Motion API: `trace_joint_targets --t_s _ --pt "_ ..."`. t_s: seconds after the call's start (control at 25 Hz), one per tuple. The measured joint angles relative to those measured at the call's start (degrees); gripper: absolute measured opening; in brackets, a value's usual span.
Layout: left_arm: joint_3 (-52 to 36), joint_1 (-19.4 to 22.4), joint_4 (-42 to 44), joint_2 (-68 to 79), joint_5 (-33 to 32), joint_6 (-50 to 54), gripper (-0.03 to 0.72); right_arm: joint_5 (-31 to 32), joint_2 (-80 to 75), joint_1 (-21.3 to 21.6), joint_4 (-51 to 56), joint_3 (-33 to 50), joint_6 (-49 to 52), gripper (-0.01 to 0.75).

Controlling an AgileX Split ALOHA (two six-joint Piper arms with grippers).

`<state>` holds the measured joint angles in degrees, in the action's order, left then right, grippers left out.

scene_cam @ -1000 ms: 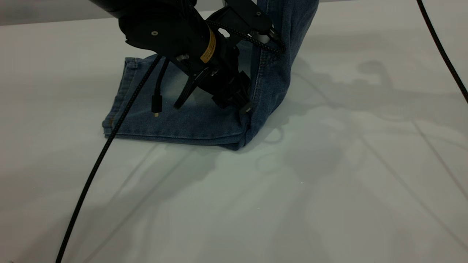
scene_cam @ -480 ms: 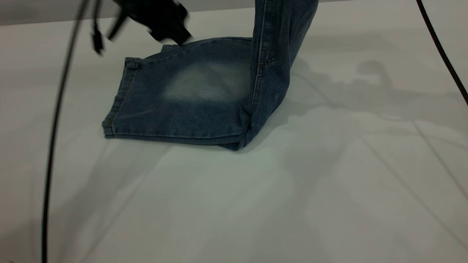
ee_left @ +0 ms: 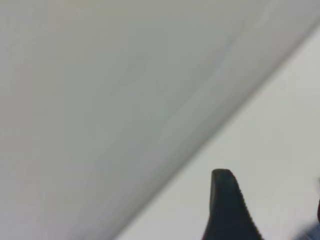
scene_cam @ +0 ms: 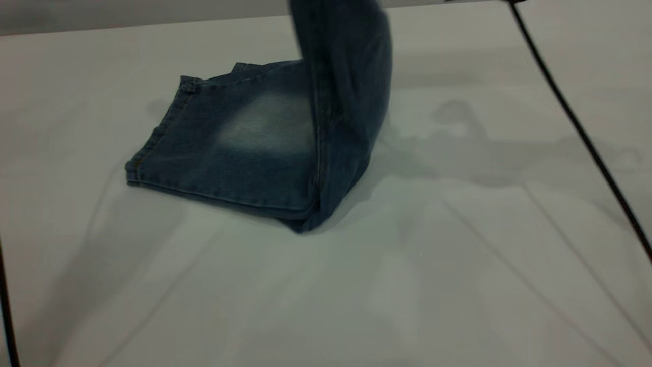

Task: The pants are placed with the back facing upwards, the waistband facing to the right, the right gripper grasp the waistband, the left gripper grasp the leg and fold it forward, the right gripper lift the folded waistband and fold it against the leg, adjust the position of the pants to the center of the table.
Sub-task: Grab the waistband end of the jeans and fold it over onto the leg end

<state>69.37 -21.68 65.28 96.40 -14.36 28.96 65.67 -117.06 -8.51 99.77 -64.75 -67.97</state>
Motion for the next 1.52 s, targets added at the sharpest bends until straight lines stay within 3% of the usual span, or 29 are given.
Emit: trace_joint_targets --t_s 0.36,0.56,0.72,1.16,1.32,1.52 --pt "0.0 -0.13 2.71 -16.05 -0.01 3.35 0.395 -16.78 -0.14 -10.08 0.29 -3.24 -1.83 0.113" --pt "0.0 -0.13 2.66 -20.34 -0.01 3.28 0.395 -27.98 -0.22 -15.3 0.34 -6.69 -2.95 0.113" --pt "0.0 -0.13 2.49 -20.55 0.21 3.28 0.395 -32.93 -1.49 -18.76 0.36 -9.48 -2.95 0.113" --pt "0.0 -0.13 2.28 -20.5 1.13 3.28 0.395 -30.34 -11.42 -21.8 0.23 -16.05 -1.79 0.141" --pt "0.0 -0.13 2.28 -20.5 1.13 3.28 0.395 -26.5 -13.33 -21.8 0.14 -17.05 -1.6 0.249" --pt "0.0 -0.13 2.28 -20.5 1.49 3.28 0.395 -23.07 -13.61 -22.45 0.08 -19.17 -2.94 0.441"
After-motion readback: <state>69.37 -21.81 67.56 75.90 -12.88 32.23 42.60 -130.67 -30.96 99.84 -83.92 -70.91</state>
